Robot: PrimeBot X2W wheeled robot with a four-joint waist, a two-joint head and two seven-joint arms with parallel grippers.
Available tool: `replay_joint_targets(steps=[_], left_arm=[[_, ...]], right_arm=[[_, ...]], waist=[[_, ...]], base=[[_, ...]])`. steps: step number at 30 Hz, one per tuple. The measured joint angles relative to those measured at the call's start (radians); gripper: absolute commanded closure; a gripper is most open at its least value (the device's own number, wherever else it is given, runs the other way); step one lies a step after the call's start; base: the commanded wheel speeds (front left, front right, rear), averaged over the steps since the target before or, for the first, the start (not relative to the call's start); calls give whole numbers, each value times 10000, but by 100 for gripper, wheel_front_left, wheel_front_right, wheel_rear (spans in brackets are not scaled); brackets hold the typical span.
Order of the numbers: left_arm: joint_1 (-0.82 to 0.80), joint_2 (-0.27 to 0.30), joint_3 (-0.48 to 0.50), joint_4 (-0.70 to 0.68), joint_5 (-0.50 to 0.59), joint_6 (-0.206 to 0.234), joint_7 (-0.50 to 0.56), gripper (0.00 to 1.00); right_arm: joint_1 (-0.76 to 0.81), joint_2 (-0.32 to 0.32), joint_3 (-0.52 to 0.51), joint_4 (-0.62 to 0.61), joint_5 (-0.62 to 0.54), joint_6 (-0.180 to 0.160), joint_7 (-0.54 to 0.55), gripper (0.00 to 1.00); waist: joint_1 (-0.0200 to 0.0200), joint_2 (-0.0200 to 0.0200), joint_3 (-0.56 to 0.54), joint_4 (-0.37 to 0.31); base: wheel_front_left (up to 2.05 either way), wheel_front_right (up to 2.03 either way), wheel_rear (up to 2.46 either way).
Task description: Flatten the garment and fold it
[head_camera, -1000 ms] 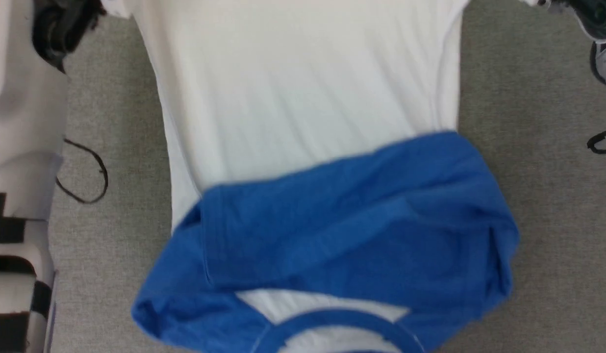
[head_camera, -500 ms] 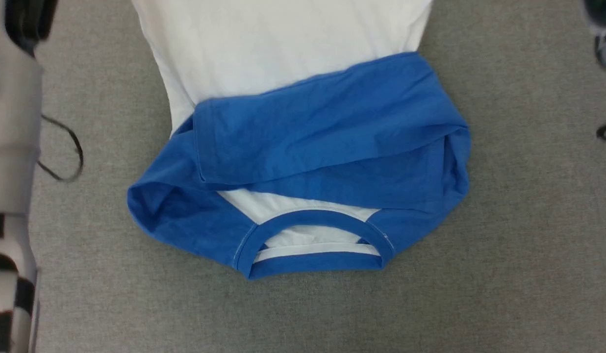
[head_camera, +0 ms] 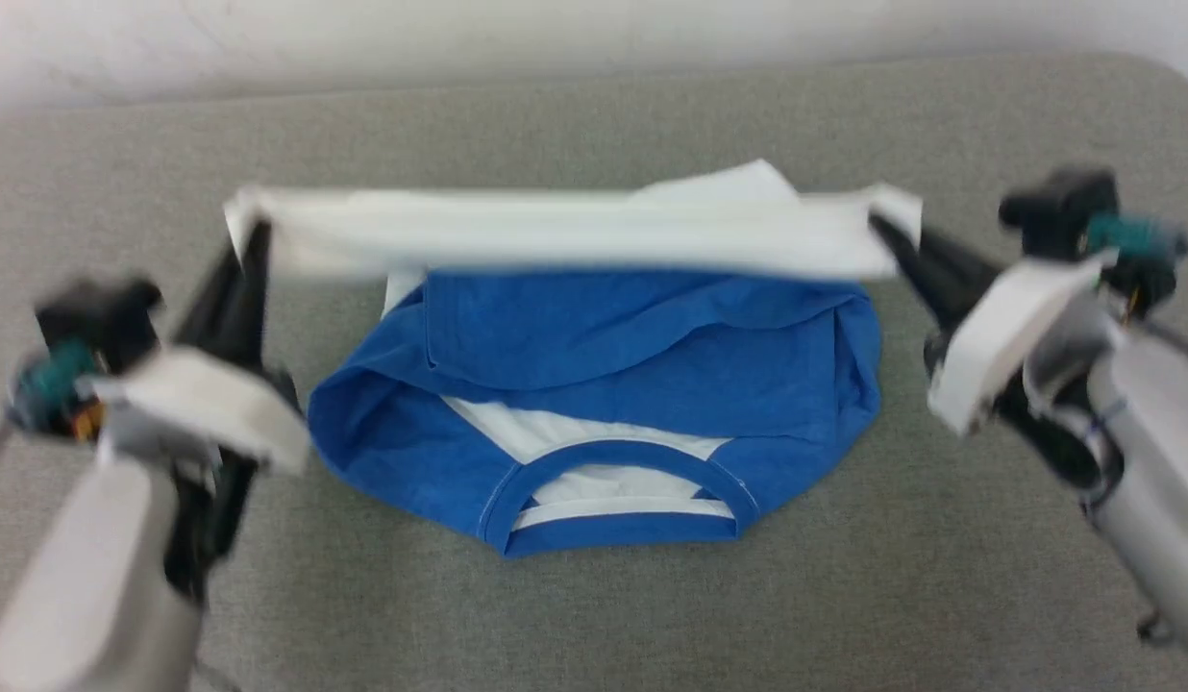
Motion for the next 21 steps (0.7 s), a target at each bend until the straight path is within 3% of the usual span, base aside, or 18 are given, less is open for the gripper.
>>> replay_joint_targets(steps=[6, 12, 13, 14, 15, 16, 17, 21], left_arm=[[2930, -125, -190, -1409, -238, 727, 245, 100], [4045, -474, -541, -1365, -548, 859, 336, 100], [4101, -529, -587, -1269, -562, 851, 314, 100], [4123, -637, -637, -1143, -656, 765, 286, 67], [4135, -750, -708, -974, -729, 677, 265, 1], [4138, -871, -803, -777, -809, 550, 259, 0], [4140, -989, -855, -587, -922, 443, 234, 0], [4170, -1189, -796, 59, -1131, 407, -84, 0]], right_arm=[[2542, -59, -955, -1187, -211, -2, 717, 100], [4135, 497, -1973, -1360, -637, -2, 986, 100], [4421, 616, -2163, -1361, -777, -2, 1001, 92], [4688, 779, -2357, -1360, -823, -4, 1058, 73], [4939, 955, -2497, -1358, -882, -4, 1072, 58], [5178, 1137, -2623, -1361, -947, -4, 1131, 15], [5392, 1308, -2721, -1377, -1014, -4, 1151, 0], [6061, 1781, -3177, -1636, -1406, -15, 1141, 0]], waist=[[-1, 0, -601, -26], [1, 0, -876, -106], [1, 0, -923, -107], [1, 0, -960, -104], [1, 0, -990, -96], [2, 0, -1021, -87], [3, 0, -1050, -77], [2, 0, -1212, -105]], base=[[0, 0, 0], [0, 0, 0], [0, 0, 0], [0, 0, 0], [0, 0, 0], [0, 0, 0], [0, 0, 0], [0, 0, 0]])
